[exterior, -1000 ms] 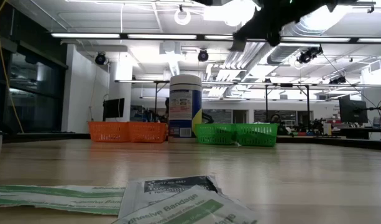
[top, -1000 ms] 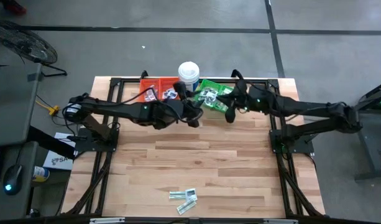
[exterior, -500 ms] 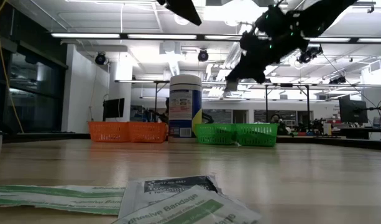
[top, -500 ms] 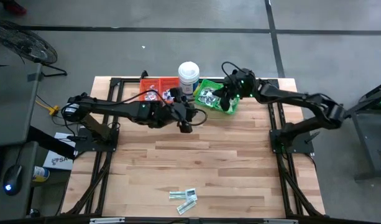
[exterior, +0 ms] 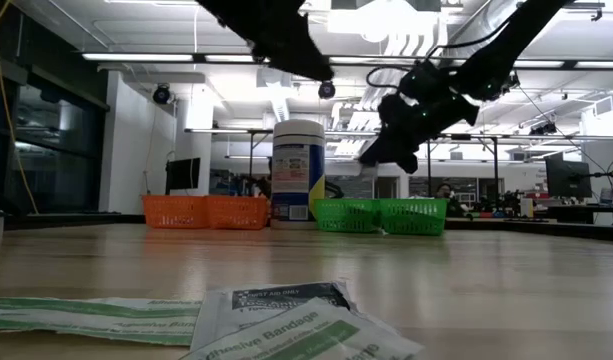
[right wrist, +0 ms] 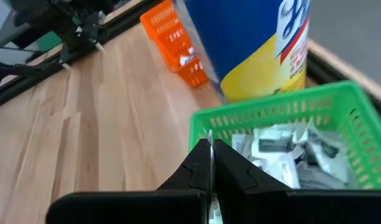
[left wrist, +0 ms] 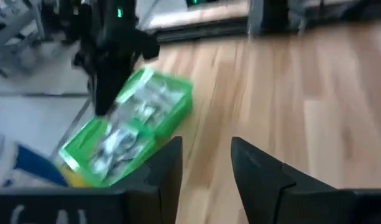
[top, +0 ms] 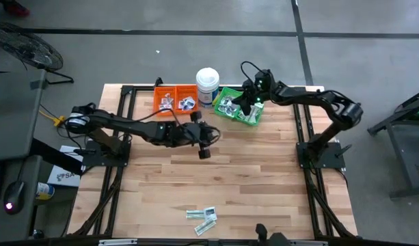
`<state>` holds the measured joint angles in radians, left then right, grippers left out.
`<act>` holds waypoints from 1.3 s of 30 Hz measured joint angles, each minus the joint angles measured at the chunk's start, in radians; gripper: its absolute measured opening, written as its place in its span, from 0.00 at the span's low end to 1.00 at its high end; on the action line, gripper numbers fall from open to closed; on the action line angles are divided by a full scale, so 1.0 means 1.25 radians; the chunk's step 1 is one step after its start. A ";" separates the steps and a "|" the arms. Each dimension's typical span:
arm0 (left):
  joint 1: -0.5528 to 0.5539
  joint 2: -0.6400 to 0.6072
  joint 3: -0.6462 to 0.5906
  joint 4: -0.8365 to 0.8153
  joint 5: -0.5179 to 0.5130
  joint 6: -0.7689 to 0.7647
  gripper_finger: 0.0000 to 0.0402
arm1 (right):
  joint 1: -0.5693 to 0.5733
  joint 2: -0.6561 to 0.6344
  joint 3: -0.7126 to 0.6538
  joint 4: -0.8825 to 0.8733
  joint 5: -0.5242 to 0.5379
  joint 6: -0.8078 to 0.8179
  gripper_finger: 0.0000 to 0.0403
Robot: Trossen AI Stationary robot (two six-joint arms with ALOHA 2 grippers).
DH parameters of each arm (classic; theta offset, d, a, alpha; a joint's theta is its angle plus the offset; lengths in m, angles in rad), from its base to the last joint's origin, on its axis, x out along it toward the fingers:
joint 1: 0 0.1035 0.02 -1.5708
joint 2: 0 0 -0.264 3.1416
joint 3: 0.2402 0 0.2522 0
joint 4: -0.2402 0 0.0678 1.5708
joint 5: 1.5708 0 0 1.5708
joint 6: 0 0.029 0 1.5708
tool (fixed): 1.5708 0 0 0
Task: Pick & Place First Aid Supplies
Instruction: Put the black towelette pack into the left green bin
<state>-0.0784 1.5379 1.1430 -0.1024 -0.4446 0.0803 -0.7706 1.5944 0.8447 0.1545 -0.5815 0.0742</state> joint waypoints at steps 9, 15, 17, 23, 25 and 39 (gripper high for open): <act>-0.008 -0.057 -0.224 0.295 0.022 -0.129 0.32 | -0.009 0.078 0.071 -0.008 -0.026 0.005 0.00; -0.036 -0.108 -0.350 0.445 -0.047 -0.159 0.32 | -0.007 0.123 0.120 -0.005 -0.008 0.021 0.00; -0.044 -0.113 -0.367 0.500 -0.051 -0.173 0.32 | -0.006 0.142 0.129 -0.017 -0.007 0.032 0.00; -0.063 -0.135 -0.383 0.497 -0.059 -0.169 0.32 | -0.005 0.172 0.136 -0.018 0.008 0.041 0.01; -0.068 -0.136 -0.380 0.498 -0.062 -0.173 0.32 | -0.005 0.172 0.136 -0.022 0.005 0.039 0.03; -0.069 -0.141 -0.382 0.448 -0.011 -0.187 0.32 | -0.006 0.152 0.136 -0.020 -0.053 0.046 0.39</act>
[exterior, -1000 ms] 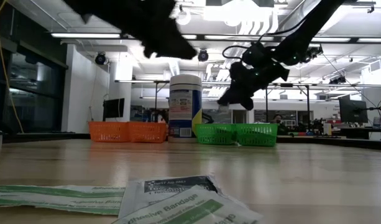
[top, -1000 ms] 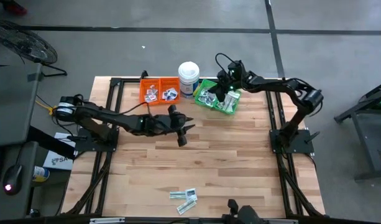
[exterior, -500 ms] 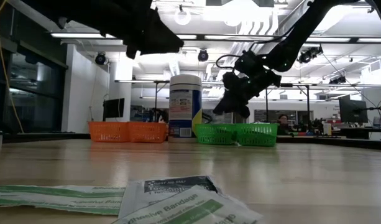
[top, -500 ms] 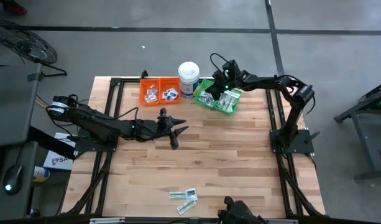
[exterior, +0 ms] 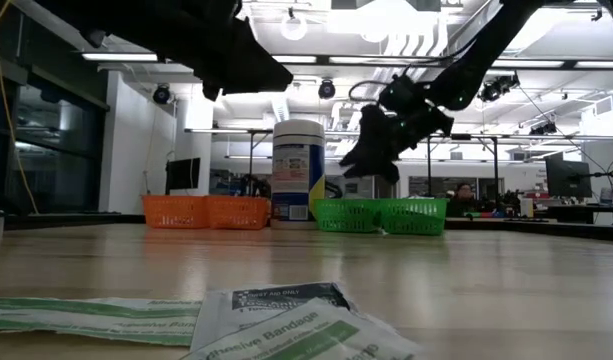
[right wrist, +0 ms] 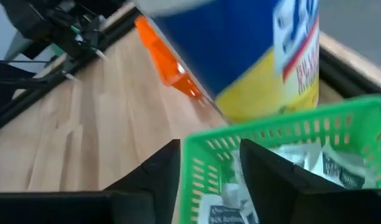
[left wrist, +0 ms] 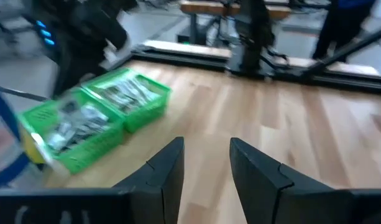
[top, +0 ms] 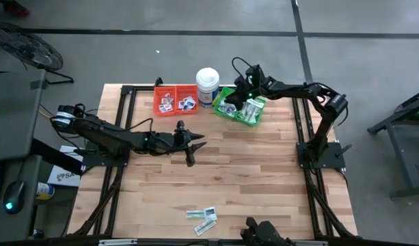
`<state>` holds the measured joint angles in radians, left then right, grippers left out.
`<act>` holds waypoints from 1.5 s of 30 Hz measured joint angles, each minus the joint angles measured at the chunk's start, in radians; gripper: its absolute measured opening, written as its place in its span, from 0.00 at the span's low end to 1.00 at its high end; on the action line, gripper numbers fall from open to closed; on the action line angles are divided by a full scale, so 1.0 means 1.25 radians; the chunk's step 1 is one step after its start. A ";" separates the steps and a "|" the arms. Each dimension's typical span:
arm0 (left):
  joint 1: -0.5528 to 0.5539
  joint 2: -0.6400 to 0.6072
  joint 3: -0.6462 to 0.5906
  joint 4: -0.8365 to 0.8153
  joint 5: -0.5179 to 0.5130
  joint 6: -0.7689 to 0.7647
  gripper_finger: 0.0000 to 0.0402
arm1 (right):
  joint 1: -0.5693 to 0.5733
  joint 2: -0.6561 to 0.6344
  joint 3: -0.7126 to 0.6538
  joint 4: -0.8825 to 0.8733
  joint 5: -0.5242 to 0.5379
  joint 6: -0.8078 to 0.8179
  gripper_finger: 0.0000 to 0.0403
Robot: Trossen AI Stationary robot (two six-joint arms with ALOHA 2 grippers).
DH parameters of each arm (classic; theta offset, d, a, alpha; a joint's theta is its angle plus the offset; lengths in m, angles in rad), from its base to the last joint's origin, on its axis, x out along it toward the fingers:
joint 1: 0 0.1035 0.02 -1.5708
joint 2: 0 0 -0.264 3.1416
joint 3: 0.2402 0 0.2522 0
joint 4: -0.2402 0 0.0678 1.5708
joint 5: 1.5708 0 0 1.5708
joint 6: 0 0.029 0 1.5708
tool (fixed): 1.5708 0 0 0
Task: Pick & Place First Aid Supplies
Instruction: Put the black towelette pack into the left green bin, then put the green bandage pack into the right green bin
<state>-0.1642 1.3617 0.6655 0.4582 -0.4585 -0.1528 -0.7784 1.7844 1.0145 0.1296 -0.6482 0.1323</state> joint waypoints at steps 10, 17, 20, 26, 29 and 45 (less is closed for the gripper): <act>0.000 -0.078 0.000 -0.100 0.096 -0.007 0.32 | 0.002 -0.178 0.000 -0.063 0.018 -0.023 0.44; -0.019 -0.109 0.000 -0.144 0.201 0.009 0.32 | 0.062 -0.380 0.000 -0.201 0.107 -0.047 0.44; -0.054 -0.109 0.000 -0.171 0.210 0.011 0.32 | 0.115 -0.463 0.000 -0.263 0.185 -0.045 0.44; -0.147 -0.108 0.000 -0.201 0.183 -0.007 0.32 | 0.241 -0.595 0.000 -0.376 0.326 0.014 0.44; -0.196 -0.094 0.001 -0.200 0.166 -0.008 0.32 | 0.317 -0.635 0.000 -0.423 0.388 0.046 0.44; -0.416 0.091 0.001 -0.171 0.268 -0.008 0.32 | 0.684 -0.652 0.000 -0.498 0.619 0.270 0.44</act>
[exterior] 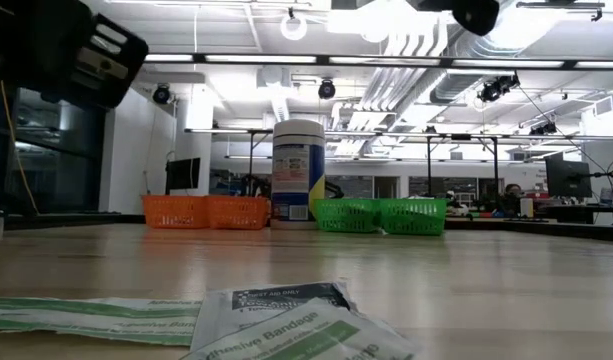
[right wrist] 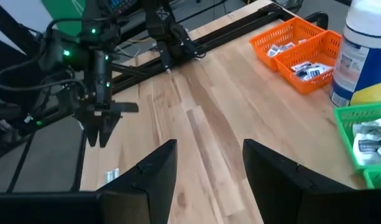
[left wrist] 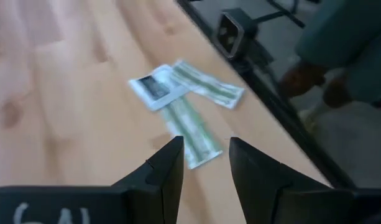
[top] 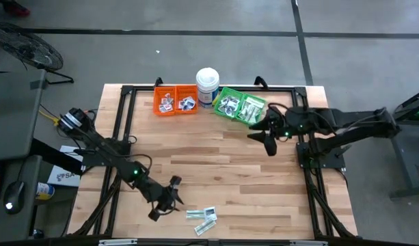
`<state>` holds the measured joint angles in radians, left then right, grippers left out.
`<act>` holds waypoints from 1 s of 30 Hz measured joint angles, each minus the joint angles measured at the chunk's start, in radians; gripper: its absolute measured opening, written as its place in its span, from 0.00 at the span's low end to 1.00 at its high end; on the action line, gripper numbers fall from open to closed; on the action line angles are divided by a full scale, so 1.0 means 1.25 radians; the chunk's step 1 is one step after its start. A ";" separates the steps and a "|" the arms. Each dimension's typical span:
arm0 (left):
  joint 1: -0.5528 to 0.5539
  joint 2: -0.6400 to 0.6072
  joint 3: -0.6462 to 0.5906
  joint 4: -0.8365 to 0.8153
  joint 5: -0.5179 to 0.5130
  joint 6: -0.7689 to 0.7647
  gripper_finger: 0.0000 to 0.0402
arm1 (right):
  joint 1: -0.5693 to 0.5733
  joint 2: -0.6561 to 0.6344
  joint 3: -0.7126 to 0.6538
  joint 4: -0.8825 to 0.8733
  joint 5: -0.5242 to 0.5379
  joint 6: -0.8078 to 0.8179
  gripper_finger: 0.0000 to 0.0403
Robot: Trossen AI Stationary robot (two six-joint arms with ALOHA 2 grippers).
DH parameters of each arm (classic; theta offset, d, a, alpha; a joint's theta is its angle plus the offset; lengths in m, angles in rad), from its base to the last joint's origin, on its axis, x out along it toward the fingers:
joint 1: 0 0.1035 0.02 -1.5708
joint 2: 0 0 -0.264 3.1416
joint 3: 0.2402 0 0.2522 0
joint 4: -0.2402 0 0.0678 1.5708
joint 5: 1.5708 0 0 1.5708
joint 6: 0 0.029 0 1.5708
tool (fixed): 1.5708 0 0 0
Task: Pick & Place First Aid Supplies
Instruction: Put the green bandage pack into the right green bin
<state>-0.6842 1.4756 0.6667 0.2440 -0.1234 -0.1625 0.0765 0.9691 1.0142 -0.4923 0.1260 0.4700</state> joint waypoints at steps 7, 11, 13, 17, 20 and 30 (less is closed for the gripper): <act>0.003 0.058 0.028 0.065 0.088 -0.002 0.40 | 0.098 0.000 -0.003 0.002 0.080 0.081 0.44; 0.003 0.100 0.117 -0.045 0.085 -0.004 0.51 | 0.152 0.000 -0.022 0.006 0.101 0.136 0.44; 0.003 0.131 0.187 -0.146 0.080 0.017 0.54 | 0.180 0.000 -0.037 0.014 0.111 0.161 0.44; 0.003 0.199 0.344 -0.389 0.022 0.087 0.53 | 0.234 0.001 -0.056 0.015 0.144 0.202 0.44; 0.003 0.245 0.446 -0.518 -0.006 0.158 0.51 | 0.265 0.001 -0.068 0.021 0.168 0.226 0.44; 0.014 0.382 0.542 -0.572 0.055 0.192 0.48 | 0.334 0.010 -0.092 0.048 0.230 0.270 0.44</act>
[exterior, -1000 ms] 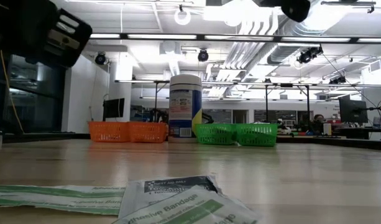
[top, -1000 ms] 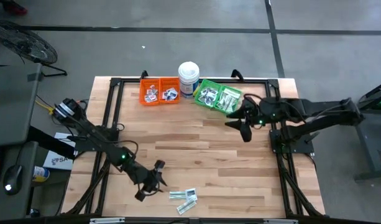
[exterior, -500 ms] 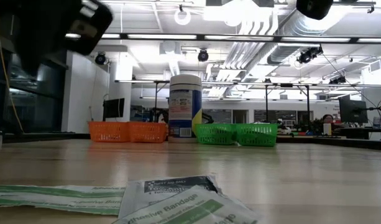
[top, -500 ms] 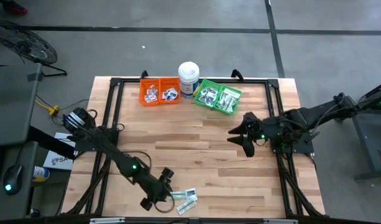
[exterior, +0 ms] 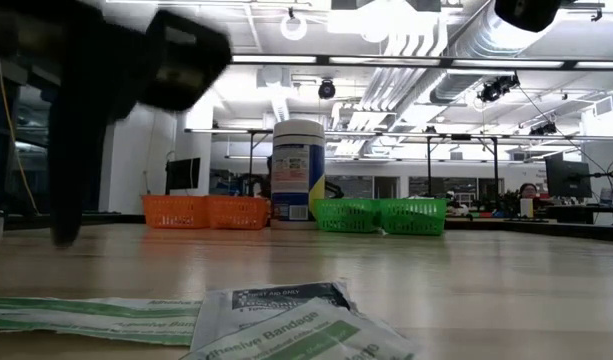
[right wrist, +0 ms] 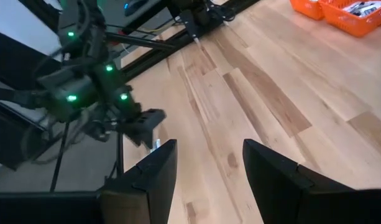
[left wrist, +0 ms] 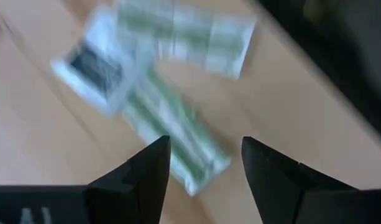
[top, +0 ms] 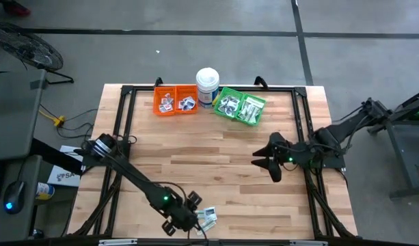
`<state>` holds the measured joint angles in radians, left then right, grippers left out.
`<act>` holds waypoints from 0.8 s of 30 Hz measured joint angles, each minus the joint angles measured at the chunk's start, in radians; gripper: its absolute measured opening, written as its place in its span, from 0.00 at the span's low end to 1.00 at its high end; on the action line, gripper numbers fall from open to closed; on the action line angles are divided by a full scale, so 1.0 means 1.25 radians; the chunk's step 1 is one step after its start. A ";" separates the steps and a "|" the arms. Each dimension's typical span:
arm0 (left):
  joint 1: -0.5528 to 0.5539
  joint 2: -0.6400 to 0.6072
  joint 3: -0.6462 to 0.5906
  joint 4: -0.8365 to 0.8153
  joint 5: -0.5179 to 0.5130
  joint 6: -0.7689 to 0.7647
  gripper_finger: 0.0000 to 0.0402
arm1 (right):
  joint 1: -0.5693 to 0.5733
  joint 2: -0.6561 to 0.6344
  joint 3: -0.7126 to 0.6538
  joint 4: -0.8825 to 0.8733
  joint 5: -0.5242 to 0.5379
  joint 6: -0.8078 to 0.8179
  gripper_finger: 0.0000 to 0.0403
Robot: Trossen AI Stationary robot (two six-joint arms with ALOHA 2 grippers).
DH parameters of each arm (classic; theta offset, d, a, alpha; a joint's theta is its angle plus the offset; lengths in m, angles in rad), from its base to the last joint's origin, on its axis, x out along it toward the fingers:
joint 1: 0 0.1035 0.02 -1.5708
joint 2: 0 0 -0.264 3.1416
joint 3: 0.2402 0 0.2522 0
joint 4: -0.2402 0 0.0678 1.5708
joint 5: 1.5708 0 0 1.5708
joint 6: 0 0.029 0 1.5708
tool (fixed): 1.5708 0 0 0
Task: Pick & Place First Aid Supplies
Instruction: Put the green bandage pack into the right green bin
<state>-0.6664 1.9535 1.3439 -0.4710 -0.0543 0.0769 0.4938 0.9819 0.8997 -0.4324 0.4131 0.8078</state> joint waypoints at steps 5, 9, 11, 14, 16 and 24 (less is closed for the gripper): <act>0.000 0.033 0.002 0.003 0.020 -0.006 0.48 | 0.014 0.020 0.000 0.012 0.005 0.004 0.44; 0.000 0.059 0.004 -0.009 0.018 -0.021 0.48 | 0.020 0.037 0.000 0.036 0.012 0.004 0.44; 0.000 0.080 0.005 -0.017 0.023 -0.035 0.48 | 0.020 0.045 0.000 0.049 0.013 0.004 0.44; 0.000 0.102 0.006 -0.033 0.031 -0.068 0.48 | 0.020 0.057 0.000 0.055 0.010 0.004 0.44; 0.000 0.114 0.007 -0.043 0.030 -0.090 0.47 | 0.020 0.064 0.000 0.060 0.005 0.004 0.44; -0.002 0.123 0.009 -0.077 -0.004 -0.152 0.29 | 0.020 0.074 0.000 0.085 -0.003 0.004 0.44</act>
<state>-0.6693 2.1078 1.3552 -0.5670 -0.0595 -0.1136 0.5182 1.0744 0.9001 -0.3267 0.4098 0.8127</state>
